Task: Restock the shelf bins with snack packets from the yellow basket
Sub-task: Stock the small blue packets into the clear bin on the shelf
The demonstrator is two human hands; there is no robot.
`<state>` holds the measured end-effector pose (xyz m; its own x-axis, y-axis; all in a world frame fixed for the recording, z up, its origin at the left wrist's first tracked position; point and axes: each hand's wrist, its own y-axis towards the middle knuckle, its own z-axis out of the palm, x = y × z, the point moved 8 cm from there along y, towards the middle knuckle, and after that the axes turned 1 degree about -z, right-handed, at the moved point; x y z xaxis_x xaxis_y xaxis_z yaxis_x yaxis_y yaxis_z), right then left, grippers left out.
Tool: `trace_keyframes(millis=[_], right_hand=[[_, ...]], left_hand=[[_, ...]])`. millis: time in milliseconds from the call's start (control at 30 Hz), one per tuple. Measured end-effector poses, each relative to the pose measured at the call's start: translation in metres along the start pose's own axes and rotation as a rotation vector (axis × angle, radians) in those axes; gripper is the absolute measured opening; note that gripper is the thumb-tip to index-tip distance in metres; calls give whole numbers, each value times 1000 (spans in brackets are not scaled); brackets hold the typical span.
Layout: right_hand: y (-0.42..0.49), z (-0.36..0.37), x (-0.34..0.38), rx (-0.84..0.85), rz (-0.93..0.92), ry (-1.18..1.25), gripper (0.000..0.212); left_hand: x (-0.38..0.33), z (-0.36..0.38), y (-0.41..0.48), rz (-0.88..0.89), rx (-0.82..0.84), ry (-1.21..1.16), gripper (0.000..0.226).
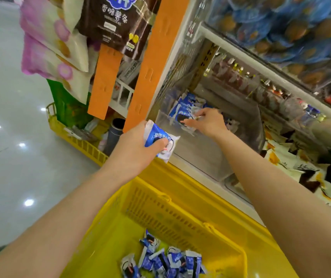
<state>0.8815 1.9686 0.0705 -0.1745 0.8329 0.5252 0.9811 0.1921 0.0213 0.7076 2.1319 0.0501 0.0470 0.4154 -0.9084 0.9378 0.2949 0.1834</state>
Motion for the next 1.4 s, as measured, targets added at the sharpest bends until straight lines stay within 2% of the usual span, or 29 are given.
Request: trace_keyframes(millis=[267,467,567,667,767,800,867,933,1033,1100,1200,1300,1400], right_hand=[[36,26,15,-8,-71,-244,34],[36,32,22,52,-140,-493,39],[37,32,19,76,-126,-512,45],[27,18,23,-9,-122,-406,48],[-12,-13,48,-239,-306,-105,26],[-32,-20,57,-256,-388,-48,17],[-72,-20,69,-148,-510,-14,19],[-107,-12,67,5,-519,-41,28],[-134,-3,47,182,-378,-31,26],[-145,-4,33,247,-270,72,25],[-162,-16,15,247,-168,230,19],[-179,-29,2,170,-184,259,11],[-189,-43,-5,118,-218,250,11]], left_hand=[[8,-23,7,-28,-82,-39,23],[10,-25,7,-46,-57,-12,24],[12,-22,6,-107,-29,-82,23],[12,-9,4,-216,50,-286,30],[10,5,0,-293,123,-458,26],[9,9,-1,-304,146,-471,25],[7,17,-5,-311,184,-476,26],[6,24,-9,-324,202,-481,27],[3,36,-16,-317,236,-496,26],[-3,44,-21,-279,257,-520,22],[-20,50,-29,-94,275,-402,20],[-38,57,-40,51,288,-278,26],[-53,65,-49,155,286,-159,22]])
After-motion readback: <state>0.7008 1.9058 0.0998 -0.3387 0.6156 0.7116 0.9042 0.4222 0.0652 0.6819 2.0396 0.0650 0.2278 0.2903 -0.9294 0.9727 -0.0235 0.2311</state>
